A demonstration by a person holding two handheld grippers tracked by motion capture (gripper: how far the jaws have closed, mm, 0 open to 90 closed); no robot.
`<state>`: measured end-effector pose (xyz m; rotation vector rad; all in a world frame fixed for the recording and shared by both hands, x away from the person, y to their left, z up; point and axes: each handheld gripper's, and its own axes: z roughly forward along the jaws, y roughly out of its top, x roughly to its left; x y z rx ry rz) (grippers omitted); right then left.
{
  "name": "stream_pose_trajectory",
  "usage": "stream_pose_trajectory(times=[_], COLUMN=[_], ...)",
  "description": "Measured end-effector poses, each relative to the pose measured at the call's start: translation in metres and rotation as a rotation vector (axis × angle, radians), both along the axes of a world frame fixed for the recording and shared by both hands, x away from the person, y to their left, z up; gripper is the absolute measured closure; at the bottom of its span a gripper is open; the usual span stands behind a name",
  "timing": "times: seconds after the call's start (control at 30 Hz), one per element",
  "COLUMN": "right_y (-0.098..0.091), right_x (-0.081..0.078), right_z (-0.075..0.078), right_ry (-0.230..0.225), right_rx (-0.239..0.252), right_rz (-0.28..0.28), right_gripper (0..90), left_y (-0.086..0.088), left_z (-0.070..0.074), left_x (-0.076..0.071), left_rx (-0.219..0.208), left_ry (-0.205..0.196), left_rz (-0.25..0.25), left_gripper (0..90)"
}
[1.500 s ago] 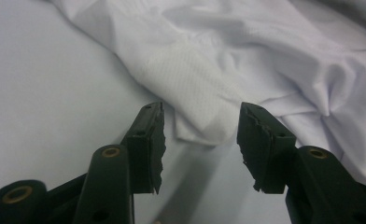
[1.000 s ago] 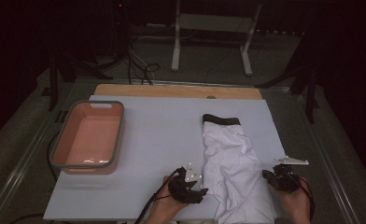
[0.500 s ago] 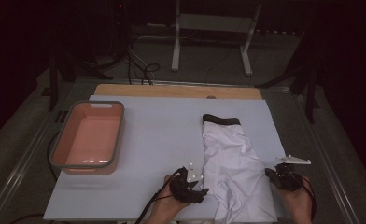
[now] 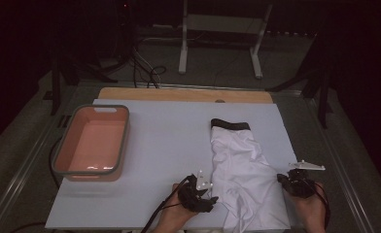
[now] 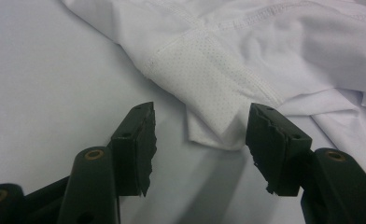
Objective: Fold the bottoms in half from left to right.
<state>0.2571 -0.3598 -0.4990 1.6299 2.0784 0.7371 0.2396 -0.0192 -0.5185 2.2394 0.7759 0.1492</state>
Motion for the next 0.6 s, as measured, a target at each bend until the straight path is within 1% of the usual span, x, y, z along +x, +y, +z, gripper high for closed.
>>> stream_pose_trajectory(times=[0.1,0.17,0.2,0.23,0.27,0.3,0.37,0.43,0.6], right_y=[0.000,-0.001,-0.001,-0.001,-0.001,0.000,0.000,0.001,0.002], right_x=[0.001,0.001,0.001,0.001,0.001,0.001,0.000,0.000,-0.003], right_z=[0.000,0.000,0.000,0.000,0.000,0.000,0.000,-0.001,0.000], right_ry=[0.000,-0.001,-0.001,0.000,0.002,0.004,0.011,0.012,0.021], right_rx=[-0.004,-0.004,-0.003,-0.003,-0.002,-0.002,0.005,0.006,0.017], right_rz=[-0.004,-0.001,-0.001,-0.001,0.000,0.003,0.005,0.012,0.023], right_gripper=[89.7,89.7,89.6,89.6,89.6,89.6,89.5,89.5,89.5], left_y=[-0.001,-0.002,-0.003,-0.004,-0.005,-0.005,-0.005,-0.002,0.008], left_z=[0.000,0.001,0.001,0.001,0.002,0.002,0.003,0.004,0.008], left_x=[0.001,0.001,0.001,0.001,0.002,0.002,0.004,0.007,0.014], left_rx=[-0.004,-0.002,0.005,0.010,0.006,0.011,-0.005,-0.024,-0.054], left_ry=[0.006,0.011,0.008,0.011,0.020,0.020,0.034,0.043,0.047], left_rz=[-0.009,-0.025,-0.029,-0.039,-0.041,-0.042,-0.044,-0.039,0.010], left_gripper=[48.3,54.7,57.3,62.8,70.1,74.9,84.1,86.5,87.6])
